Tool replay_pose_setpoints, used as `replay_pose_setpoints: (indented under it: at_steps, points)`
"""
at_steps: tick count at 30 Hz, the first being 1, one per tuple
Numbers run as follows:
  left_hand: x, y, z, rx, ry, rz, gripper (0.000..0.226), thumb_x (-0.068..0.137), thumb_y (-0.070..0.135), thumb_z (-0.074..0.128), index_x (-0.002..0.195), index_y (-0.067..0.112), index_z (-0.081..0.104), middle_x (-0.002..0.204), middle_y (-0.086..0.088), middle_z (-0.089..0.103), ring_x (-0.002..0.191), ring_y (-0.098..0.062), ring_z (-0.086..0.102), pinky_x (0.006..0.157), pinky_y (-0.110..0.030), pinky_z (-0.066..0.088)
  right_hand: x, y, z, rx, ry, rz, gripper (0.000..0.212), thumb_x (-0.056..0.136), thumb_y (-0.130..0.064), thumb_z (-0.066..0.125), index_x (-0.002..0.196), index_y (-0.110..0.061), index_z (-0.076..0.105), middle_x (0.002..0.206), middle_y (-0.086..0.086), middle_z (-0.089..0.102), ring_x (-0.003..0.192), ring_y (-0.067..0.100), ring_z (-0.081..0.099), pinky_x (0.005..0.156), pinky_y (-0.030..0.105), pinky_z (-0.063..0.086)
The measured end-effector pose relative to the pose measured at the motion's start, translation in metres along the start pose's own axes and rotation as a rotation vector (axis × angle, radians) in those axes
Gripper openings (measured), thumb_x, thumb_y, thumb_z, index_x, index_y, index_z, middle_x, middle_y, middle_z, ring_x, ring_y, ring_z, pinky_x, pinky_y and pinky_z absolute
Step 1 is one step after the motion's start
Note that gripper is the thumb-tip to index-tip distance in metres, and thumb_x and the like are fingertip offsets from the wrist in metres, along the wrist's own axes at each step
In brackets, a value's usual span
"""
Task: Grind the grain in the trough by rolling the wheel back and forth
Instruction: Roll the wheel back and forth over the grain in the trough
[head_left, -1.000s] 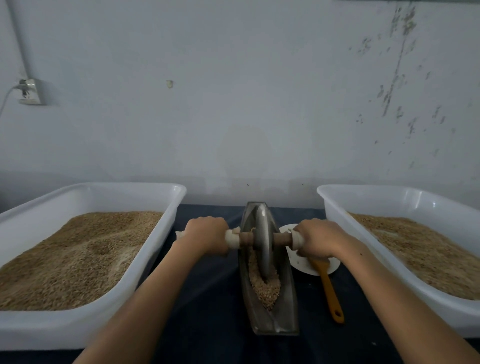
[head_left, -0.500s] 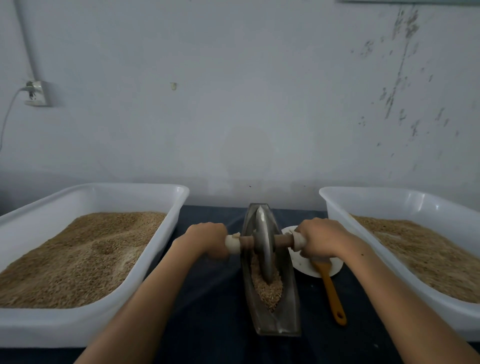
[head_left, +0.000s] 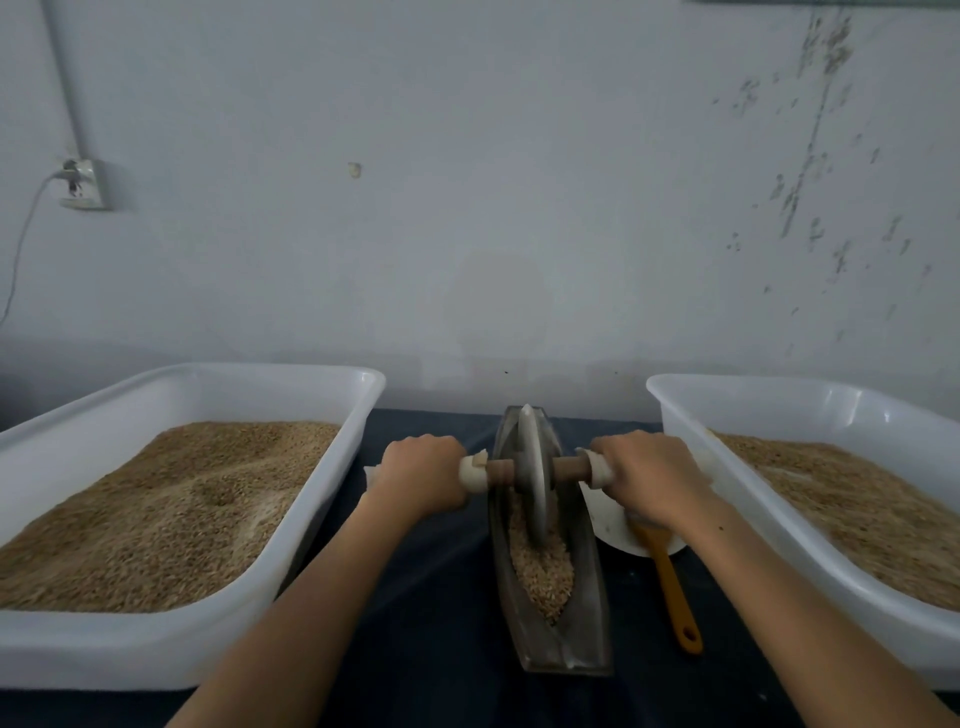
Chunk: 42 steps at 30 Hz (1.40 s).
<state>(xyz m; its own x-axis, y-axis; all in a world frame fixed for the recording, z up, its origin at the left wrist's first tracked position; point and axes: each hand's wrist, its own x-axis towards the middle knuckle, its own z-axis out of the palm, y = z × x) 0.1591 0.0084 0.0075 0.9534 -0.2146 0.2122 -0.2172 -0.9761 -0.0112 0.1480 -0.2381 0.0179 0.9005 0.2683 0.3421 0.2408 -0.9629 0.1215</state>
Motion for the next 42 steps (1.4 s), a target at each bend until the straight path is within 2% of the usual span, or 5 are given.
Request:
replay_pose_setpoints:
  at_steps: [5, 11, 16, 29, 42]
  points:
    - [-0.001, -0.001, 0.001, -0.022, -0.004, 0.008, 0.018, 0.08, 0.036, 0.065, 0.083, 0.028, 0.05, 0.08, 0.009, 0.054, 0.072, -0.011, 0.05, 0.068, -0.028, 0.039, -0.002, -0.003, 0.0, -0.021, 0.065, -0.007, 0.018, 0.092, -0.028, 0.053, 0.076, -0.032, 0.044, 0.079, -0.008, 0.058, 0.073, 0.013, 0.055, 0.069, 0.028, 0.044]
    - [-0.001, 0.001, -0.014, -0.019, -0.198, 0.025, 0.035, 0.076, 0.035, 0.07, 0.107, 0.021, 0.061, 0.093, 0.003, 0.062, 0.086, -0.016, 0.059, 0.075, -0.031, 0.046, 0.001, 0.001, -0.017, 0.031, -0.386, 0.028, 0.016, 0.083, -0.026, 0.067, 0.085, -0.031, 0.051, 0.086, -0.004, 0.062, 0.079, 0.013, 0.06, 0.066, 0.026, 0.042]
    - [-0.001, 0.002, -0.02, -0.031, -0.276, 0.034, 0.038, 0.076, 0.034, 0.071, 0.109, 0.02, 0.061, 0.088, 0.003, 0.059, 0.084, -0.017, 0.059, 0.073, -0.03, 0.045, 0.003, 0.006, -0.022, 0.122, -0.507, 0.031, 0.022, 0.08, -0.027, 0.073, 0.077, -0.032, 0.052, 0.084, -0.006, 0.063, 0.08, 0.011, 0.061, 0.06, 0.021, 0.041]
    - [-0.004, -0.003, 0.011, -0.039, 0.207, 0.043, 0.017, 0.087, 0.039, 0.057, 0.094, 0.024, 0.054, 0.092, 0.004, 0.065, 0.082, -0.015, 0.061, 0.075, -0.032, 0.05, 0.0, -0.001, 0.008, -0.025, 0.144, -0.003, 0.017, 0.093, -0.027, 0.054, 0.079, -0.031, 0.044, 0.079, -0.008, 0.059, 0.072, 0.013, 0.054, 0.067, 0.027, 0.04]
    - [0.001, -0.003, -0.015, -0.107, -0.36, 0.01, 0.032, 0.076, 0.031, 0.073, 0.104, 0.02, 0.063, 0.091, 0.001, 0.068, 0.085, -0.016, 0.065, 0.079, -0.032, 0.051, 0.003, 0.003, -0.021, 0.074, -0.474, 0.012, 0.018, 0.08, -0.028, 0.072, 0.083, -0.032, 0.055, 0.09, -0.003, 0.066, 0.084, 0.013, 0.063, 0.066, 0.025, 0.044]
